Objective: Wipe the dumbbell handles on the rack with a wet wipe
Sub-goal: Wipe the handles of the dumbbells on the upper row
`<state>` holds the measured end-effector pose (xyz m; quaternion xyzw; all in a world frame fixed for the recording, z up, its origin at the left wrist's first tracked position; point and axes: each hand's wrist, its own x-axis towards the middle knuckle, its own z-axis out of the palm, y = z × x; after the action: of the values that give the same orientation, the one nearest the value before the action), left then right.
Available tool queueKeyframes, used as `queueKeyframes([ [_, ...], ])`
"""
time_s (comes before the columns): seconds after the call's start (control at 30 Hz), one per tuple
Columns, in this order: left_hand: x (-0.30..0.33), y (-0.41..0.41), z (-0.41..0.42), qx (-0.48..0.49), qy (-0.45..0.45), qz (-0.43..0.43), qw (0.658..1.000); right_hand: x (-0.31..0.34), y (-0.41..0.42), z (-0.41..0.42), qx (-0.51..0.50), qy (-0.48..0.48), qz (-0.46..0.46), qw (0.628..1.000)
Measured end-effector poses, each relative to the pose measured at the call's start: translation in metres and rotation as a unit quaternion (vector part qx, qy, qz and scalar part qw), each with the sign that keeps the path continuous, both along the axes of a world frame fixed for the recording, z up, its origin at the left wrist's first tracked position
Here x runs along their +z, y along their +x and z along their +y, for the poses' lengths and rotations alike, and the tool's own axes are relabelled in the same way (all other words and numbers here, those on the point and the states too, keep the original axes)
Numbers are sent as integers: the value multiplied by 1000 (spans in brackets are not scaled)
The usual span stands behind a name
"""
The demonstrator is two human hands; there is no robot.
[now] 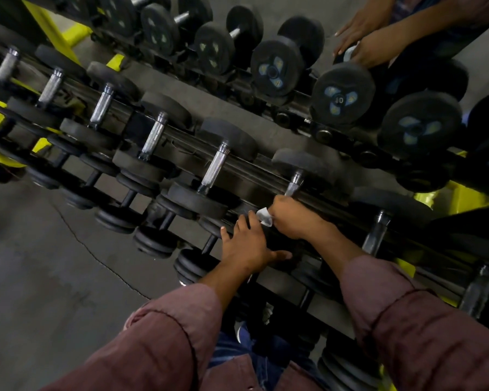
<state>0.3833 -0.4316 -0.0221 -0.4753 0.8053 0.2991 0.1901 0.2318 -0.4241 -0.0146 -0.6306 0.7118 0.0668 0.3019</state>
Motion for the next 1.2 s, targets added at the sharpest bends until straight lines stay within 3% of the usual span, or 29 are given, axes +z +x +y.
queueKeyframes([
  [0.2,-3,0,0,10,0,9,1000,-7,0,-5,50,-39,-10,998],
  [0.37,-1,-1,0,7,6,-1,1000,-16,-8,-3,101,-14,-17,995],
  [0.5,-1,-1,1,9,1,-5,1000,-9,-21,3,193,-47,51,979],
  [0.67,1,-2,1,9,1,-7,1000,-4,-28,2,209,-123,95,965],
  [0.87,4,-3,2,12,13,-16,1000,0,-30,-3,96,-138,204,964],
  [1.0,3,-3,0,12,17,-20,1000,-9,-40,1,60,-197,237,949],
  [1.1,3,-3,1,10,14,-22,1000,-24,-46,17,16,-249,205,946],
  [1.2,5,-3,1,15,13,-17,1000,-32,-35,34,-126,-287,90,945],
])
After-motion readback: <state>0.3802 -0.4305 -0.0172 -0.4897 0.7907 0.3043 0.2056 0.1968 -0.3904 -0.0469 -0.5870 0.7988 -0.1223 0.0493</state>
